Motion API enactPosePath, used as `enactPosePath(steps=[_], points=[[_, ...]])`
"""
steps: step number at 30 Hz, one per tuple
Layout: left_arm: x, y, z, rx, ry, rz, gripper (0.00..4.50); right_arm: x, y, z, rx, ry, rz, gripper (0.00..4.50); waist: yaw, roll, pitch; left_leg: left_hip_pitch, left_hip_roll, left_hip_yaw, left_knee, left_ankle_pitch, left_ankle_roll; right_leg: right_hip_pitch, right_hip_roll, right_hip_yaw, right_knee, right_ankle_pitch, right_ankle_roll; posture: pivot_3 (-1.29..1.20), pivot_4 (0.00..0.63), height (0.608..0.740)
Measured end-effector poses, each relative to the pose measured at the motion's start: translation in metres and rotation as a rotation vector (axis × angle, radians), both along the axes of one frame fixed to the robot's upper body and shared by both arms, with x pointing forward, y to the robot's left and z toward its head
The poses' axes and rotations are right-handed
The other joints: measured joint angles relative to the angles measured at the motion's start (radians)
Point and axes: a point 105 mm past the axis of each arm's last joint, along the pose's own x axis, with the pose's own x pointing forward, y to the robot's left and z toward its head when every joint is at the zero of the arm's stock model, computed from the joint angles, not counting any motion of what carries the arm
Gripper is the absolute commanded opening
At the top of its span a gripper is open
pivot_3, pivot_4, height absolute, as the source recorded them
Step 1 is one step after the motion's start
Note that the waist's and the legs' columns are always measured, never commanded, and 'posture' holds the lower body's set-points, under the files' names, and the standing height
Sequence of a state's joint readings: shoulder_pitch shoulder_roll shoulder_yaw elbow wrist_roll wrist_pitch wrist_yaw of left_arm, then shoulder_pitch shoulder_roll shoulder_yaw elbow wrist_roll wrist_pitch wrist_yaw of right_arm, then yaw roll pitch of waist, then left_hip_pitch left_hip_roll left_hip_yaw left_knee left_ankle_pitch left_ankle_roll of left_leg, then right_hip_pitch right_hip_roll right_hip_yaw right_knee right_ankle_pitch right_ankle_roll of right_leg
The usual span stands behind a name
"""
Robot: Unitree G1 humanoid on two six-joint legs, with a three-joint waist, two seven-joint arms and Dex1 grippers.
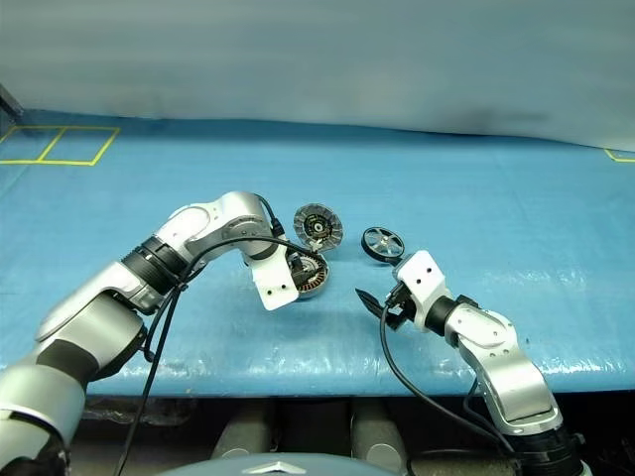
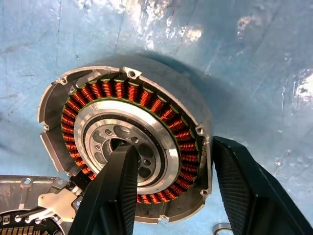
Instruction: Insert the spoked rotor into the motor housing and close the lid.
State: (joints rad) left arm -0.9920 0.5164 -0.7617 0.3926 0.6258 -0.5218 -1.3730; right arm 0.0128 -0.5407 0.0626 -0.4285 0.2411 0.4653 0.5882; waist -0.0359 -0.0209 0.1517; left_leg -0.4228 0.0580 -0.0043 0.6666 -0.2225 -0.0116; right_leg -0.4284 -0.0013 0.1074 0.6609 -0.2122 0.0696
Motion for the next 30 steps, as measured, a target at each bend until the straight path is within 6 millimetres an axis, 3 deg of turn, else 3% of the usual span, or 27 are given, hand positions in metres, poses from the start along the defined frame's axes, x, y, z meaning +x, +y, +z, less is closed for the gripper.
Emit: enactPosePath(steps=[6, 23, 30], points=[[-0.008, -0.007, 0.002, -0.019, -0.037, -0.019, 2.00, 0.002, 0.000, -0.002, -0.001, 0.010, 0.005, 4.50, 0.000, 0.000, 0.000, 0.000, 0.000, 0.000, 0.000, 0.000, 0.000, 0.000, 0.000, 0.000, 0.000, 0.000, 0.000, 0.00, 0.150, 0.740], [-0.015, 0.000, 0.005, -0.020, -0.063, 0.000, 2.00, 0.004, 0.005, -0.001, 0.000, 0.010, 0.032, 4.50, -0.001, 0.000, 0.000, 0.000, 0.000, 0.000, 0.000, 0.000, 0.000, 0.000, 0.000, 0.000, 0.000, 0.000, 0.000, 0.00, 0.150, 0.740], [-0.020, 0.001, 0.011, -0.041, -0.045, 0.011, 4.37, 0.006, 0.006, -0.004, 0.000, 0.020, 0.033, 4.50, -0.001, 0.000, 0.000, 0.001, 0.000, 0.000, 0.000, 0.000, 0.000, 0.000, 0.000, 0.000, 0.000, 0.000, 0.000, 0.00, 0.150, 0.740]])
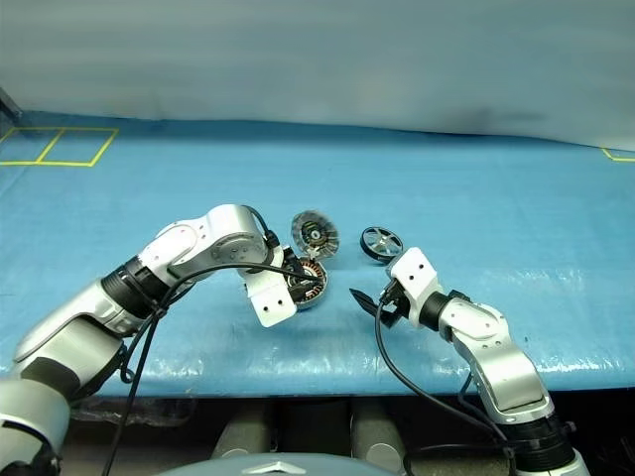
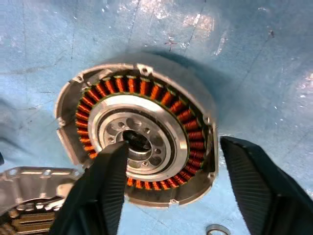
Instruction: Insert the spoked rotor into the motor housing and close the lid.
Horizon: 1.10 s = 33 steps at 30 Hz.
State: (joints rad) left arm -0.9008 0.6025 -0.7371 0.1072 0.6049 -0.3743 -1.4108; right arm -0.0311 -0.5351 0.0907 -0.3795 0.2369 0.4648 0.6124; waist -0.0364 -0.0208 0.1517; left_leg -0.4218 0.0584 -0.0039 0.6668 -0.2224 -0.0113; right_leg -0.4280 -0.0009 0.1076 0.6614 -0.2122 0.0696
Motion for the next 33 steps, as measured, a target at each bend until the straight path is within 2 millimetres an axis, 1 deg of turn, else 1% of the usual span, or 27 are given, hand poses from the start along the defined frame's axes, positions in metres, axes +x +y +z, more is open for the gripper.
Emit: enactPosePath(steps=[1, 6, 8, 9, 11, 13, 16, 19, 21, 23, 25, 27, 29, 31, 33], points=[[0.000, 0.000, 0.001, -0.011, 0.001, 0.015, 4.45, 0.000, 0.000, 0.000, 0.000, 0.001, 0.000, 4.50, 0.000, 0.000, 0.000, 0.000, 0.000, 0.000, 0.000, 0.000, 0.000, 0.000, 0.000, 0.000, 0.000, 0.000, 0.000, 0.00, 0.150, 0.740], [-0.002, -0.004, 0.007, -0.071, 0.018, 0.048, 4.45, 0.001, 0.000, 0.000, -0.001, -0.001, 0.001, 4.50, 0.000, 0.000, 0.000, 0.002, 0.000, 0.000, 0.000, 0.000, 0.000, 0.001, 0.000, 0.000, 0.001, 0.000, 0.000, 0.00, 0.150, 0.740], [-0.003, -0.006, 0.014, -0.115, 0.037, 0.066, 4.45, 0.001, 0.000, 0.000, -0.001, 0.000, 0.000, 4.50, 0.000, 0.000, 0.000, 0.002, 0.000, 0.000, 0.000, 0.000, 0.000, 0.001, 0.000, 0.000, 0.001, 0.000, 0.000, 0.00, 0.150, 0.740], [-0.008, -0.006, 0.020, -0.155, 0.078, 0.083, 4.45, 0.001, 0.000, 0.000, 0.001, 0.000, -0.001, 4.50, -0.001, 0.000, 0.000, 0.002, 0.000, 0.001, 0.000, 0.000, 0.000, 0.001, 0.000, 0.000, 0.001, 0.000, 0.000, 0.00, 0.150, 0.740], [-0.022, -0.001, 0.033, -0.215, 0.181, 0.117, 4.45, 0.002, -0.002, 0.001, 0.004, -0.003, -0.010, 4.50, -0.005, 0.000, 0.000, 0.002, 0.001, 0.001, -0.001, 0.000, 0.000, 0.001, 0.000, 0.001, 0.001, -0.001, -0.001, 0.00, 0.150, 0.740], [-0.032, 0.007, 0.041, -0.249, 0.267, 0.155, 4.45, 0.003, -0.004, 0.002, 0.012, -0.009, -0.024, 4.50, -0.005, 0.000, 0.000, 0.003, 0.001, 0.001, -0.002, 0.000, 0.000, 0.001, 0.001, 0.000, 0.002, -0.001, -0.002, 0.00, 0.150, 0.740], [-0.036, 0.017, 0.049, -0.335, 0.362, 0.246, 4.45, 0.006, -0.009, 0.002, 0.025, -0.011, -0.055, 4.50, -0.005, 0.000, 0.000, 0.005, 0.002, 0.001, -0.002, 0.000, 0.000, 0.002, 0.002, 0.000, 0.002, -0.001, -0.002, 0.00, 0.150, 0.740], [-0.039, 0.023, 0.047, -0.387, 0.420, 0.307, 4.45, 0.010, -0.012, -0.001, 0.036, 0.001, -0.077, 4.50, -0.005, 0.000, 0.000, 0.007, 0.002, 0.001, -0.001, 0.000, 0.000, 0.004, 0.002, 0.001, 0.002, -0.001, -0.002, 0.00, 0.150, 0.740], [-0.042, 0.024, 0.042, -0.474, 0.512, 0.378, 4.45, 0.014, -0.013, 0.000, 0.049, -0.010, -0.094, 4.50, -0.008, 0.001, 0.000, 0.007, 0.002, 0.001, -0.001, 0.000, 0.000, 0.003, 0.002, 0.001, 0.002, -0.001, -0.002, 0.00, 0.150, 0.740], [-0.040, 0.020, 0.042, -0.571, 0.563, 0.429, 4.45, 0.016, -0.013, 0.003, 0.063, -0.019, -0.104, 4.50, -0.007, 0.000, 0.000, 0.006, 0.002, 0.001, -0.001, 0.000, 0.000, 0.003, 0.002, 0.001, 0.002, -0.001, -0.002, 0.00, 0.150, 0.740], [-0.030, 0.016, 0.050, -0.730, 0.559, 0.492, 4.45, 0.016, -0.010, 0.003, 0.083, -0.016, -0.092, 4.50, -0.003, 0.001, 0.000, 0.006, 0.002, 0.001, -0.002, 0.000, 0.000, 0.003, 0.002, 0.001, 0.002, -0.001, -0.002, 0.00, 0.150, 0.740], [-0.017, 0.018, 0.056, -0.901, 0.553, 0.578, 4.45, 0.013, -0.006, 0.004, 0.092, -0.011, -0.068, 4.50, -0.004, 0.001, 0.000, 0.007, 0.002, 0.001, -0.002, 0.000, 0.000, 0.003, 0.002, 0.001, 0.002, -0.001, -0.002, 0.00, 0.150, 0.740], [-0.008, 0.027, 0.050, -1.065, 0.574, 0.704, 4.45, 0.009, -0.001, 0.005, 0.104, -0.006, -0.036, 4.50, -0.008, 0.002, -0.001, 0.008, 0.002, 0.001, -0.003, 0.000, 0.000, 0.003, 0.002, 0.001, 0.002, -0.001, -0.002, 0.00, 0.150, 0.740], [-0.003, 0.033, 0.038, -1.186, 0.587, 0.812, 4.45, 0.005, 0.000, 0.003, 0.111, 0.004, -0.021, 4.50, -0.008, 0.001, 0.000, 0.007, 0.003, 0.001, -0.004, 0.000, 0.000, 0.003, 0.002, 0.001, 0.002, -0.002, -0.003, 0.00, 0.150, 0.740], [0.001, 0.039, 0.031, -1.322, 0.602, 0.904, 4.45, 0.002, 0.000, 0.000, 0.110, 0.016, -0.018, 4.50, -0.006, 0.001, 0.000, 0.007, 0.003, 0.001, -0.004, 0.000, 0.000, 0.003, 0.002, 0.001, 0.002, -0.002, -0.003, 0.00, 0.150, 0.740]])
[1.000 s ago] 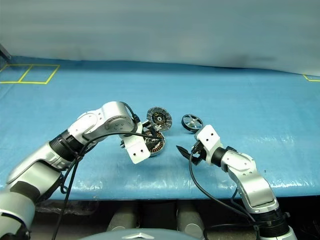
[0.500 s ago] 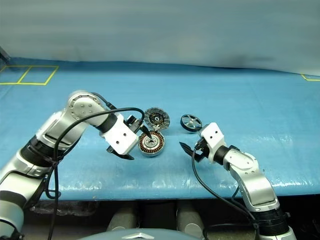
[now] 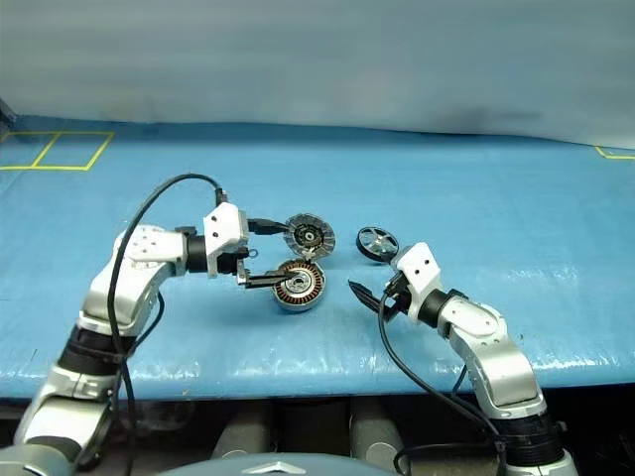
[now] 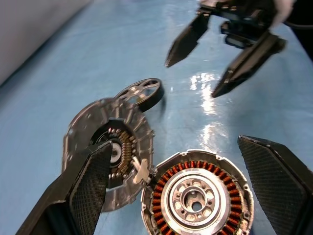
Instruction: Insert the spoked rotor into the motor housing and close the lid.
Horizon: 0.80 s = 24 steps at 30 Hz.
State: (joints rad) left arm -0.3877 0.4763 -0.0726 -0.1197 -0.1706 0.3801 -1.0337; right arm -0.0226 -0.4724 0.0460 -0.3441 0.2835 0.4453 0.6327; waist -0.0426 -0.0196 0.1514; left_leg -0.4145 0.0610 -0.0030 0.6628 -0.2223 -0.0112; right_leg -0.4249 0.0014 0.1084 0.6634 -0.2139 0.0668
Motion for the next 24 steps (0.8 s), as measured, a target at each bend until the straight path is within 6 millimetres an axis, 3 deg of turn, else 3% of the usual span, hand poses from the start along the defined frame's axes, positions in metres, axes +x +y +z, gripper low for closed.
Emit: enactPosePath(steps=[6, 14, 20, 24], points=[[-0.001, 0.032, -0.023, -0.103, 0.062, 0.236, 4.45, -0.004, 0.000, -0.002, -0.006, 0.003, 0.000, 4.50, -0.001, 0.000, 0.000, 0.001, 0.000, 0.001, 0.000, 0.000, -0.001, 0.001, 0.000, 0.001, 0.000, 0.000, 0.000, 0.00, 0.150, 0.740], [0.012, 0.054, -0.041, -0.133, 0.061, 0.424, 4.45, -0.010, 0.003, -0.008, 0.000, 0.028, 0.012, 4.50, 0.004, 0.000, 0.000, 0.001, -0.001, 0.001, -0.001, 0.001, -0.001, 0.000, -0.001, 0.000, -0.001, 0.000, 0.000, 0.00, 0.150, 0.740], [0.020, 0.070, -0.057, -0.078, 0.067, 0.493, 4.45, -0.025, 0.015, -0.008, 0.047, 0.049, 0.080, 4.50, 0.004, 0.000, 0.000, 0.001, 0.000, 0.001, -0.002, 0.001, -0.001, 0.000, -0.001, 0.000, -0.002, 0.000, 0.000, 0.00, 0.150, 0.740], [0.025, 0.068, -0.067, -0.064, 0.078, 0.494, 4.45, -0.030, 0.027, -0.005, 0.079, 0.049, 0.127, 4.50, 0.004, 0.000, 0.000, 0.001, -0.001, 0.001, -0.002, 0.001, -0.001, 0.000, -0.001, 0.001, -0.002, 0.000, 0.000, 0.00, 0.150, 0.740]])
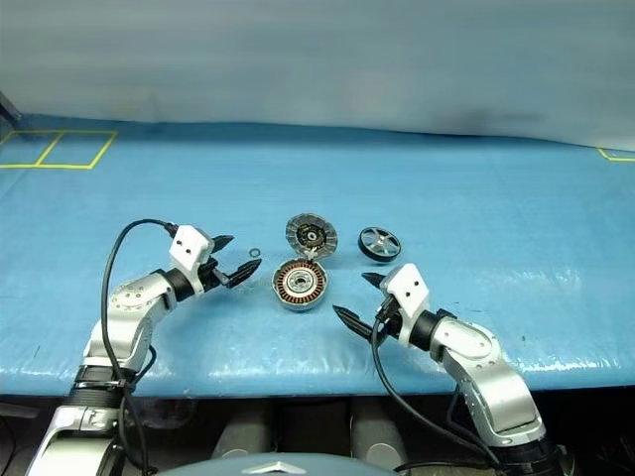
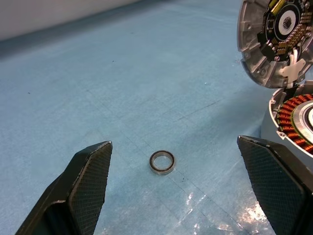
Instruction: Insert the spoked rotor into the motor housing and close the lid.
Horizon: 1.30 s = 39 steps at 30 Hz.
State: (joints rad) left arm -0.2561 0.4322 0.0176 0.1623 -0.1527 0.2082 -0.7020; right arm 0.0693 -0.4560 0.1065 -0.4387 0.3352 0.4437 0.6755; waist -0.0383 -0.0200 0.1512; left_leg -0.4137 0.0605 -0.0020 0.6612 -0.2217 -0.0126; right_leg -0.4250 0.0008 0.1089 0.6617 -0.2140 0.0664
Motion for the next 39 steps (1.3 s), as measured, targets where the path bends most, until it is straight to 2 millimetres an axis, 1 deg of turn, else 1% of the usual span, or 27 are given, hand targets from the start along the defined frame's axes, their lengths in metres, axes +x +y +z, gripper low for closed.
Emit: enactPosePath(steps=[4, 8, 10, 15, 16, 17, 19, 20, 23, 26, 28, 29, 30, 33, 39], points=[[0.007, -0.002, -0.009, 0.006, 0.016, 0.005, 4.45, -0.001, 0.002, 0.000, 0.007, 0.002, 0.006, 4.50, 0.000, 0.000, 0.000, 0.000, 0.000, 0.000, 0.000, 0.000, 0.000, 0.000, 0.000, 0.000, 0.000, 0.000, 0.000, 0.00, 0.150, 0.740], [0.007, -0.006, -0.023, -0.007, 0.052, 0.007, 4.45, -0.001, 0.002, 0.000, 0.007, 0.001, 0.004, 4.50, 0.000, 0.000, 0.000, -0.001, 0.000, 0.000, -0.001, 0.000, 0.000, -0.001, 0.000, 0.000, -0.001, 0.000, 0.000, 0.00, 0.150, 0.740], [0.008, -0.005, -0.030, -0.008, 0.072, 0.022, 4.45, 0.000, 0.002, 0.000, 0.006, 0.000, 0.002, 4.50, 0.000, 0.000, 0.000, -0.001, 0.000, 0.000, -0.001, 0.000, 0.000, -0.001, 0.000, 0.000, 0.000, 0.000, 0.000, 0.00, 0.150, 0.740], [0.015, -0.010, -0.031, -0.033, 0.067, 0.030, 4.45, 0.001, 0.002, 0.002, 0.003, -0.007, 0.002, 4.50, 0.001, 0.000, 0.000, 0.000, 0.000, 0.000, -0.001, 0.000, 0.000, 0.000, 0.000, 0.000, -0.001, 0.000, 0.000, 0.00, 0.150, 0.740], [0.017, -0.011, -0.031, -0.042, 0.065, 0.039, 4.09, 0.001, 0.002, 0.002, 0.002, -0.008, 0.002, 4.50, 0.002, 0.000, 0.000, 0.000, 0.000, 0.000, -0.001, 0.000, 0.000, 0.000, 0.000, 0.000, -0.001, 0.000, 0.000, 0.00, 0.150, 0.740], [0.018, -0.010, -0.031, -0.046, 0.063, 0.050, 3.85, 0.001, 0.002, 0.002, 0.002, -0.008, 0.001, 4.50, 0.002, 0.000, 0.000, 0.000, 0.000, 0.000, -0.001, 0.000, 0.000, 0.000, 0.000, 0.000, -0.001, 0.000, 0.000, 0.00, 0.150, 0.740], [0.021, -0.008, -0.032, -0.042, 0.063, 0.069, 3.22, 0.002, 0.002, 0.002, 0.000, -0.009, -0.003, 4.50, 0.002, 0.000, -0.001, 0.000, 0.000, 0.000, -0.001, 0.000, 0.000, 0.000, 0.000, 0.000, 0.000, 0.000, 0.000, 0.00, 0.150, 0.740], [0.021, -0.008, -0.033, -0.039, 0.065, 0.073, 3.22, 0.002, 0.001, 0.002, -0.001, -0.010, -0.006, 4.50, 0.002, 0.000, -0.001, 0.000, 0.000, 0.000, -0.001, 0.000, 0.000, 0.000, 0.000, 0.000, -0.001, 0.000, 0.000, 0.00, 0.150, 0.740], [0.021, -0.008, -0.034, -0.033, 0.071, 0.071, 2.44, 0.003, 0.001, 0.002, -0.006, -0.012, -0.014, 4.50, 0.002, 0.000, -0.001, 0.000, 0.000, 0.000, -0.001, 0.000, 0.000, 0.000, 0.000, 0.000, -0.001, 0.000, 0.000, 0.00, 0.150, 0.740], [0.021, -0.008, -0.034, -0.023, 0.076, 0.065, 1.53, 0.003, 0.000, 0.002, -0.010, -0.015, -0.018, 4.50, 0.001, 0.000, -0.001, 0.000, 0.000, 0.000, -0.001, 0.000, 0.000, 0.000, 0.000, 0.000, -0.001, 0.000, 0.000, 0.00, 0.150, 0.740], [0.020, -0.009, -0.034, -0.002, 0.086, 0.052, 0.82, 0.004, 0.000, 0.003, -0.012, -0.021, -0.020, 4.50, 0.001, 0.000, -0.002, 0.001, 0.000, 0.000, -0.001, 0.000, 0.000, 0.001, 0.000, 0.000, -0.001, 0.000, 0.000, 0.00, 0.150, 0.740], [0.020, -0.010, -0.034, 0.006, 0.087, 0.048, 0.82, 0.005, 0.000, 0.003, -0.012, -0.023, -0.020, 4.50, 0.001, 0.001, -0.002, 0.001, 0.000, 0.000, -0.001, 0.000, 0.000, 0.001, 0.000, 0.000, -0.001, 0.000, 0.000, 0.00, 0.150, 0.740], [0.019, -0.010, -0.034, 0.007, 0.091, 0.041, 0.68, 0.005, 0.000, 0.003, -0.012, -0.023, -0.020, 4.50, 0.001, 0.001, -0.002, 0.001, 0.000, 0.000, -0.001, 0.000, 0.000, 0.001, 0.000, 0.000, -0.001, 0.000, 0.000, 0.00, 0.150, 0.740], [0.016, -0.012, -0.034, 0.006, 0.102, 0.017, 0.68, 0.005, 0.000, 0.003, -0.012, -0.024, -0.021, 4.50, 0.000, 0.001, -0.002, 0.001, 0.000, 0.000, -0.001, 0.000, 0.000, 0.001, 0.000, 0.000, -0.001, 0.000, 0.000, 0.00, 0.150, 0.740], [0.016, -0.012, -0.035, 0.011, 0.098, 0.023, 0.68, 0.006, 0.001, 0.005, -0.012, -0.033, -0.020, 4.50, 0.001, 0.001, -0.003, 0.001, 0.000, 0.000, -0.001, 0.000, 0.000, 0.001, 0.000, 0.000, -0.001, 0.000, 0.000, 0.00, 0.150, 0.740]])
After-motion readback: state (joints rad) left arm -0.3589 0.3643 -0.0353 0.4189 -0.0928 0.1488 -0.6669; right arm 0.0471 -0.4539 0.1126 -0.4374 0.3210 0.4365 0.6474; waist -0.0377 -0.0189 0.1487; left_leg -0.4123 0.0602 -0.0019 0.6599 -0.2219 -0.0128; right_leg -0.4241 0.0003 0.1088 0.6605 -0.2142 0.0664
